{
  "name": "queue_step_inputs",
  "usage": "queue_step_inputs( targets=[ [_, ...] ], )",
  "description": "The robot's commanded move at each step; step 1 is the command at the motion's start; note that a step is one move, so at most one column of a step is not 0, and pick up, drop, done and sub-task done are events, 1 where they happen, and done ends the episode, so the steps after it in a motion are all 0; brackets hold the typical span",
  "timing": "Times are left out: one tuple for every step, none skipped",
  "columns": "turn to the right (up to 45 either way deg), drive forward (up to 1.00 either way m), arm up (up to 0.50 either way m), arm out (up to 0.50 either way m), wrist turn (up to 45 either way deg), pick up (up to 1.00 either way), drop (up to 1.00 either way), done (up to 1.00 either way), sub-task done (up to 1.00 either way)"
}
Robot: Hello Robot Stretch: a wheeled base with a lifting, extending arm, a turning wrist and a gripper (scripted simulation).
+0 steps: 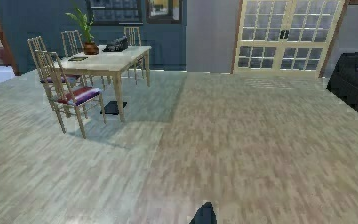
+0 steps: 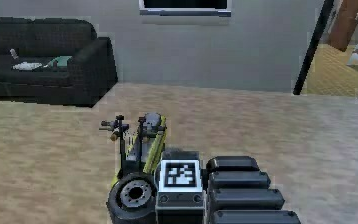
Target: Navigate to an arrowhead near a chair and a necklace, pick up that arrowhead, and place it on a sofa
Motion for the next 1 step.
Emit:
queue_step_inputs(
  targets=[
    [6.0, 0.0, 0.0, 0.0, 0.0, 0.0, 0.0, 0.0, 0.0]
  ],
)
